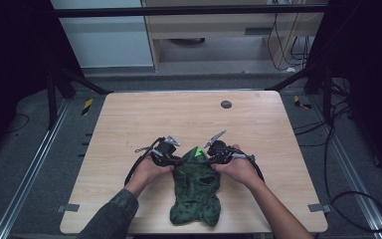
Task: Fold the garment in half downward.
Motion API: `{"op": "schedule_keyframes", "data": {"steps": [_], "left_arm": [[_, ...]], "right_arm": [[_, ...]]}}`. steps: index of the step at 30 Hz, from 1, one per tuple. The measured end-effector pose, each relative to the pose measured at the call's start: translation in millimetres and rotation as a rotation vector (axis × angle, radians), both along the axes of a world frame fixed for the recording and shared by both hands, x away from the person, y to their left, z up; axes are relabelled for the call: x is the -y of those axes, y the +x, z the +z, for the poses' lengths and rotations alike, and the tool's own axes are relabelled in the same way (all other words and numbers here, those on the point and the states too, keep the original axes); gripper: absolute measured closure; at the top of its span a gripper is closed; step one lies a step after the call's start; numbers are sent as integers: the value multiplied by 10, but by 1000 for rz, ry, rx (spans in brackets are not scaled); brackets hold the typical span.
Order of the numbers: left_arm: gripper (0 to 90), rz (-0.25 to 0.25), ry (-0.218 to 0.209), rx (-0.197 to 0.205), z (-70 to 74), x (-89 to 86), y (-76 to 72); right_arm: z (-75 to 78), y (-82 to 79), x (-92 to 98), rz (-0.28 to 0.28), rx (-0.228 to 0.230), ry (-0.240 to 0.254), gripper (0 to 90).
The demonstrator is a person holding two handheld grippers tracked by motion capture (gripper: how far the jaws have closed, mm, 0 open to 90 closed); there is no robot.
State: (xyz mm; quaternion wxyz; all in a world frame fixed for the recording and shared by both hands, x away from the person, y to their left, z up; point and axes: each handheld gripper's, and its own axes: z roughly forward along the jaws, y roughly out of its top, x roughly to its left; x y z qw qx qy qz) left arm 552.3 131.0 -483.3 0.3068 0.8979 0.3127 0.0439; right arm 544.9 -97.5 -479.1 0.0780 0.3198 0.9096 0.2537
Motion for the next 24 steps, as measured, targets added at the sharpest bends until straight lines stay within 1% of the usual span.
{"op": "schedule_keyframes", "data": {"steps": [4, 8, 10, 13, 16, 24], "left_arm": [[855, -11, -3, -19, 1, 5, -5], [876, -11, -2, -28, 7, 10, -8], [877, -18, 5, -31, 13, 7, -7], [879, -14, 4, -26, 32, -11, -3], [879, -8, -7, -21, 62, -35, -1], [884, -11, -4, 6, 189, -64, 8]], "right_arm": [[2, 2, -2, 10, -9, 4, 845], [7, 12, -4, 13, -16, 2, 853], [27, 14, -3, 12, -9, 6, 858], [87, 22, 7, 11, 4, 27, 859], [155, 28, 13, 19, 10, 27, 860], [248, 37, 27, 26, 29, 32, 861]]}}
